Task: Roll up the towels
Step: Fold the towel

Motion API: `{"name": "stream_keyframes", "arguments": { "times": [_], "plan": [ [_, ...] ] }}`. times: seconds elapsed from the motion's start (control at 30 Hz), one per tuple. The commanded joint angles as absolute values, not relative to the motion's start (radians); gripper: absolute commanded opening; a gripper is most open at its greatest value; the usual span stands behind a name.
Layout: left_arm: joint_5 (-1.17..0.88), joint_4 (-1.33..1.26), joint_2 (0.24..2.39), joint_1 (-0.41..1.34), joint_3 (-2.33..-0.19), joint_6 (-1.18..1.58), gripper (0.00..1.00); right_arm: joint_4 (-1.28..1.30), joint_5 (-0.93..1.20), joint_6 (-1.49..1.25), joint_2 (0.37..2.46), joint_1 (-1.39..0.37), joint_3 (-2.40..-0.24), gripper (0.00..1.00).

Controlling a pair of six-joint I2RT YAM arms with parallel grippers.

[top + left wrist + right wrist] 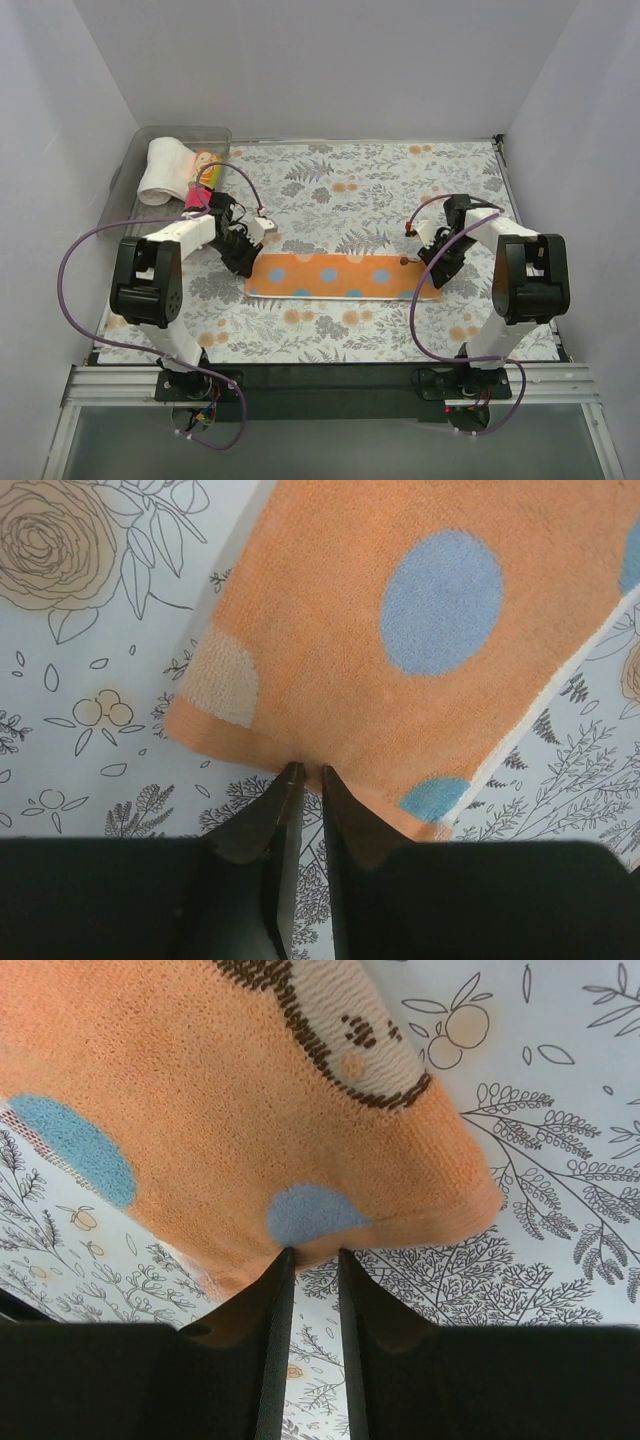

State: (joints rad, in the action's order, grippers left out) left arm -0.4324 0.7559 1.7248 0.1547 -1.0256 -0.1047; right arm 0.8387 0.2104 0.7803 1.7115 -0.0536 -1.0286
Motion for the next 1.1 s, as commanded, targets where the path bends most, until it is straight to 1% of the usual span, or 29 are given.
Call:
{"name": "stream_keyframes", "arguments": {
  "times": [0.0, 0.07, 0.17, 0.3, 0.33, 0.4, 0.43, 0.47, 0.57, 0.67, 0.77, 0.83, 0.87, 0.9, 0.93, 0.97, 1.0, 1.07],
  "plan": [
    [-0.327, 0.666, 1.782, 0.155, -1.051, -0.086, 0.13, 0.808, 0.147, 0.779, 1.723, -0.052, -0.974, 0.25],
    [-0.328, 0.663, 1.816, 0.155, -1.086, -0.087, 0.13, 0.821, 0.182, 0.776, 1.718, -0.055, -0.976, 0.22],
    [-0.334, 0.664, 1.896, 0.156, -1.208, -0.084, 0.12, 0.854, 0.213, 0.801, 1.709, -0.086, -0.965, 0.19],
    [-0.342, 0.681, 2.054, 0.155, -1.422, -0.071, 0.11, 0.908, 0.233, 0.844, 1.691, -0.162, -0.914, 0.18],
    [-0.341, 0.686, 2.131, 0.156, -1.534, -0.068, 0.11, 0.925, 0.244, 0.851, 1.668, -0.207, -0.893, 0.18],
    [-0.347, 0.709, 2.209, 0.155, -1.662, -0.055, 0.11, 0.949, 0.307, 0.871, 1.638, -0.260, -0.881, 0.18],
    [-0.363, 0.742, 2.274, 0.155, -1.775, -0.054, 0.13, 0.981, 0.336, 0.877, 1.606, -0.322, -0.890, 0.19],
    [-0.373, 0.758, 2.299, 0.156, -1.834, -0.051, 0.14, 0.997, 0.400, 0.879, 1.591, -0.348, -0.899, 0.22],
    [-0.440, 0.801, 2.329, 0.156, -1.965, -0.052, 0.21, 1.008, 0.484, 0.835, 1.545, -0.387, -0.985, 0.23],
    [-0.483, 0.810, 2.271, 0.169, -1.987, -0.040, 0.25, 1.003, 0.527, 0.796, 1.558, -0.371, -1.076, 0.22],
    [-0.465, 0.758, 2.160, 0.192, -1.916, 0.021, 0.29, 0.986, 0.561, 0.773, 1.577, -0.350, -1.121, 0.22],
    [-0.439, 0.746, 2.093, 0.225, -1.846, 0.052, 0.29, 0.960, 0.565, 0.761, 1.589, -0.338, -1.147, 0.22],
    [-0.417, 0.735, 2.074, 0.239, -1.812, 0.075, 0.26, 0.942, 0.539, 0.740, 1.594, -0.337, -1.149, 0.20],
    [-0.352, 0.712, 2.054, 0.270, -1.754, 0.101, 0.22, 0.925, 0.523, 0.735, 1.603, -0.337, -1.149, 0.19],
    [-0.332, 0.709, 2.036, 0.285, -1.726, 0.124, 0.16, 0.905, 0.508, 0.735, 1.629, -0.339, -1.149, 0.17],
    [-0.312, 0.710, 2.033, 0.299, -1.709, 0.168, 0.10, 0.893, 0.470, 0.729, 1.643, -0.337, -1.147, 0.13],
    [-0.308, 0.724, 2.033, 0.316, -1.694, 0.196, 0.00, 0.882, 0.451, 0.724, 1.655, -0.337, -1.149, 0.10],
    [-0.314, 0.741, 2.040, 0.325, -1.658, 0.266, 0.00, 0.858, 0.398, 0.719, 1.689, -0.334, -1.157, 0.09]
  ]
}}
